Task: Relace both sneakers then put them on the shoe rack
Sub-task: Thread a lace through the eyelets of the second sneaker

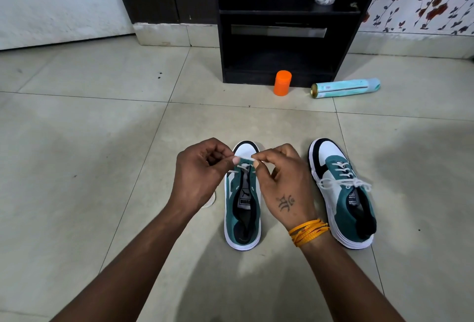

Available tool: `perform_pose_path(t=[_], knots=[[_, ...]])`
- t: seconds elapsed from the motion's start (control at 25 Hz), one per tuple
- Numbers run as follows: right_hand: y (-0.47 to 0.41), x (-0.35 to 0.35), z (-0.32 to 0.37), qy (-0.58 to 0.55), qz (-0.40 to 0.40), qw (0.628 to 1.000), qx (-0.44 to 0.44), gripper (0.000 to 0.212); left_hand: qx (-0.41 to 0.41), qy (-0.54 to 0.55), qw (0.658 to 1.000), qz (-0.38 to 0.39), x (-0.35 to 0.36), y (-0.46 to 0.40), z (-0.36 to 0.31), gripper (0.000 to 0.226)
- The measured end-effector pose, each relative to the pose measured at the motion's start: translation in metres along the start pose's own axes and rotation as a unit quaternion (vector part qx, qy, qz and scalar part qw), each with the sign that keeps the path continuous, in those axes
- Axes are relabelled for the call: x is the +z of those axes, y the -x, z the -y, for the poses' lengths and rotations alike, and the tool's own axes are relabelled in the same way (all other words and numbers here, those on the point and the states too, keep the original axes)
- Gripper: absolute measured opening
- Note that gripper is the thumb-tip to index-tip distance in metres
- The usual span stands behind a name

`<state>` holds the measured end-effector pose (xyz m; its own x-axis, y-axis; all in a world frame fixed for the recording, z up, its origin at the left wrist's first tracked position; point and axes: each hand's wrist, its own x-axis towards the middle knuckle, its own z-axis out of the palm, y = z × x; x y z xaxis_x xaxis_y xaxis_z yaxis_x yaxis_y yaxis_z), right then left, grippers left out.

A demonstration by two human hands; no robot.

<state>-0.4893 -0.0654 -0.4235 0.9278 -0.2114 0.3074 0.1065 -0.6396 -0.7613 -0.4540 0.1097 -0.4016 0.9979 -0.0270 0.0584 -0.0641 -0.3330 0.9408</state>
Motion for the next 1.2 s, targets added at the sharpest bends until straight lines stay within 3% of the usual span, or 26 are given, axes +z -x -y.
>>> perform_pose_path(t=[0.12, 0.24, 0.32, 0.4, 0.52, 0.64, 0.92, 1.2], knots=[[0.000, 0.002, -0.001, 0.009, 0.028, 0.999, -0.037, 0.026, 0.001, -0.008, 1.000, 0.027, 0.002, 0.001, -0.001, 0.010], [0.000, 0.010, -0.002, -0.005, 0.037, 0.997, -0.064, 0.009, 0.002, -0.007, 0.999, 0.039, 0.006, 0.002, 0.002, 0.010], [0.001, 0.013, -0.009, 0.000, 0.036, 0.998, -0.043, 0.009, -0.010, -0.010, 1.000, 0.028, 0.013, 0.006, 0.009, 0.009], [0.001, 0.019, -0.021, 0.025, 0.037, 0.999, -0.011, 0.012, -0.016, -0.070, 0.997, 0.000, 0.024, 0.015, 0.025, 0.010], [0.001, 0.031, -0.037, 0.025, 0.045, 0.997, 0.058, 0.014, -0.020, -0.225, 0.974, 0.010, 0.040, 0.031, 0.049, 0.032], [0.002, 0.039, -0.038, 0.048, 0.070, 0.995, 0.054, 0.012, 0.013, -0.289, 0.957, 0.031, 0.048, 0.036, 0.059, 0.034], [-0.005, 0.045, -0.038, 0.114, 0.105, 0.988, 0.015, 0.007, -0.037, -0.146, 0.987, -0.052, 0.050, 0.034, 0.066, 0.019], [-0.007, 0.058, -0.033, 0.118, 0.112, 0.986, 0.024, 0.008, -0.084, -0.023, 0.995, -0.038, 0.044, 0.030, 0.070, 0.026]])
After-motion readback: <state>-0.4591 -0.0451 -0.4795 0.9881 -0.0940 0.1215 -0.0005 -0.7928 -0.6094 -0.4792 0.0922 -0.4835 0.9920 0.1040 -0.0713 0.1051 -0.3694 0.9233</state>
